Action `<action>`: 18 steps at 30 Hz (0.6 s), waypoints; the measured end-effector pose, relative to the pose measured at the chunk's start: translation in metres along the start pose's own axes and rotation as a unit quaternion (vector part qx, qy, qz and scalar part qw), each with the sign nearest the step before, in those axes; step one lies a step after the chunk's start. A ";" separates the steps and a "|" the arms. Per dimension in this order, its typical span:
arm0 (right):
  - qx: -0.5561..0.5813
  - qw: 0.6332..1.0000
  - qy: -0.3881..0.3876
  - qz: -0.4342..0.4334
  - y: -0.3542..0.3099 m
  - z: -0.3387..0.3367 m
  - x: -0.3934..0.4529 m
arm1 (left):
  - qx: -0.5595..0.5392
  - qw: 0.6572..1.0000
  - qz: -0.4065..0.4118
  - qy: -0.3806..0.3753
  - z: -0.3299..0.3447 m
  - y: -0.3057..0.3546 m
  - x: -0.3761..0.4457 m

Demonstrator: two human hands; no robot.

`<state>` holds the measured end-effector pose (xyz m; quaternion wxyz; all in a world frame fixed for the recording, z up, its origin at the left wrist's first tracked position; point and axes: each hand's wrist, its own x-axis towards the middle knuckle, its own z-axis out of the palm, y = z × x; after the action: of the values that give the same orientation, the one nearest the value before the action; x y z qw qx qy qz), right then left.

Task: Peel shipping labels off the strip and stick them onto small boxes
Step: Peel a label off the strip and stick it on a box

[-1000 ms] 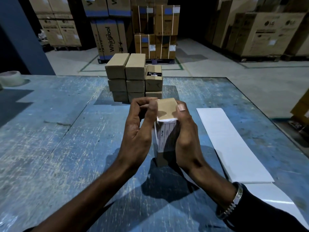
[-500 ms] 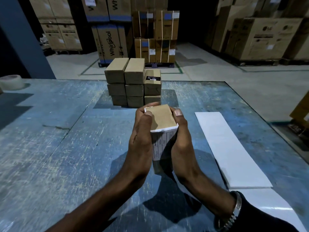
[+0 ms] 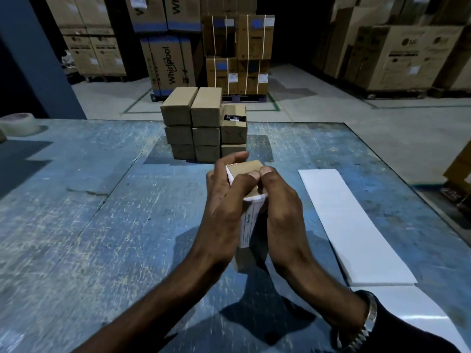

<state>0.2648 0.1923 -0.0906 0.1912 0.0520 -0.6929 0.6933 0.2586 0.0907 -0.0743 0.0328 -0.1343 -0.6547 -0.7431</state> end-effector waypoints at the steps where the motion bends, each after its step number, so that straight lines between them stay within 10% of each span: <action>1: 0.018 1.000 0.001 0.012 0.000 -0.002 0.003 | -0.004 1.000 -0.002 -0.020 -0.001 -0.001 0.004; 5: 0.167 0.979 0.024 0.117 -0.008 -0.017 0.014 | 0.005 0.997 -0.002 -0.083 -0.014 -0.011 0.021; 9: 0.250 0.947 0.047 0.199 -0.001 -0.034 0.029 | 0.285 0.941 0.028 -0.182 -0.034 -0.017 0.019; 14: 0.090 0.970 0.049 0.222 0.004 -0.057 0.053 | 0.361 0.904 0.000 -0.229 -0.060 -0.016 0.030; 18: -0.112 0.989 0.084 0.041 0.003 -0.069 0.056 | 0.439 0.858 0.003 -0.267 -0.075 -0.017 0.038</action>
<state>0.2259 0.2710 -0.0772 0.2247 -0.0569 -0.7490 0.6207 0.2062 0.0239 -0.0894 -0.0861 -0.3012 -0.8961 -0.3144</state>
